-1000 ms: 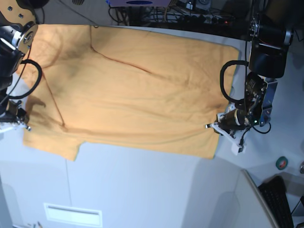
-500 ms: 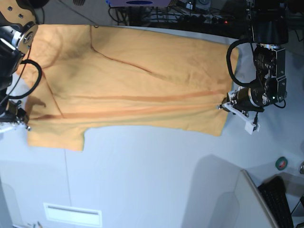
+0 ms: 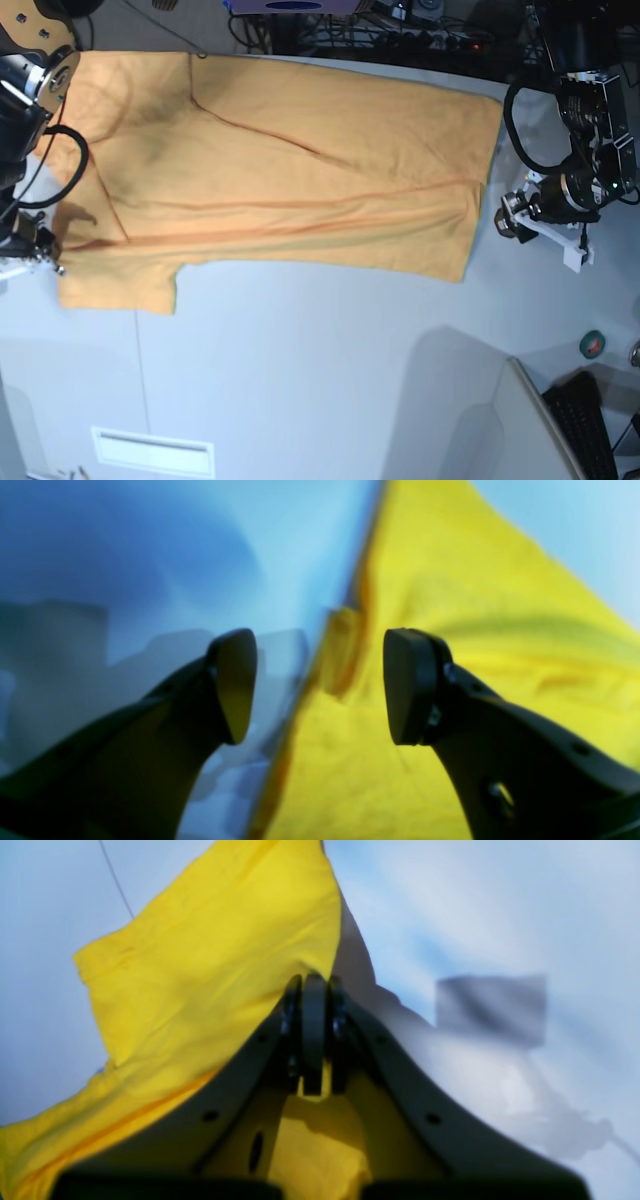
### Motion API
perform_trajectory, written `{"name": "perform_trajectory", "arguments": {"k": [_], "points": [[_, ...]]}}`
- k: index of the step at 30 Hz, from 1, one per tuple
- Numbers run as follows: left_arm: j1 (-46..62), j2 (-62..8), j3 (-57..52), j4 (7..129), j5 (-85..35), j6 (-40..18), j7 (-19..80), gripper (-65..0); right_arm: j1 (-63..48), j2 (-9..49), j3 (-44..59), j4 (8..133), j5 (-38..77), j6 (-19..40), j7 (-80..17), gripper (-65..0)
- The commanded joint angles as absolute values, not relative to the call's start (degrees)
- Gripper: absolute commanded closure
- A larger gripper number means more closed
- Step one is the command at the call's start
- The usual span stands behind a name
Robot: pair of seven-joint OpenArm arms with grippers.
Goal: Layout the t-shirt on the table in an organized manner, then fold the t-shirt properly
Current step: 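Regrasp the hem corner with the left gripper and pull it outward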
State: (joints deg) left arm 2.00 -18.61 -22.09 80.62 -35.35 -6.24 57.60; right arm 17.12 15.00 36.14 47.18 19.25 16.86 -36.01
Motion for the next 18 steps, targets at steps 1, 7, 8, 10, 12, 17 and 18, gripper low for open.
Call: {"name": "perform_trajectory", "arguments": {"k": [1,7,8,10,12,17,18], "points": [[-0.40,-19.38,-22.20,81.01,-36.18,-6.73,56.66,-38.3,18.42,16.22,36.26,48.13,19.91,17.01,-34.95,0.0],[-16.22,-22.02,-8.66,61.05,-36.09,-6.99,53.14,-38.5,18.51,16.22,36.26,48.13,19.91,17.01,-34.95,0.0],[-18.42,-22.11,-5.58,57.45,-36.09,-6.99,50.33,-38.5,18.51,16.22,36.26,48.13,19.91,17.01,-34.95,0.0],[-21.76,-22.20,0.13,51.21,-36.09,-6.99,45.23,-38.5,18.51,16.22,36.26,48.13,19.91,17.01,-34.95,0.0],[-25.01,-22.11,5.23,46.11,-36.44,-6.99,41.63,-38.5,18.51,16.22,36.26,48.13,19.91,17.01,-34.95,0.0],[-28.88,-21.05,9.36,38.81,-36.44,-7.08,37.93,-38.5,18.51,16.22,36.26,48.13,19.91,17.01,-34.95,0.0],[-29.05,-20.62,9.36,37.93,-36.18,-7.08,36.88,-38.5,18.51,16.22,36.26,48.13,19.91,17.01,-34.95,0.0]]}}
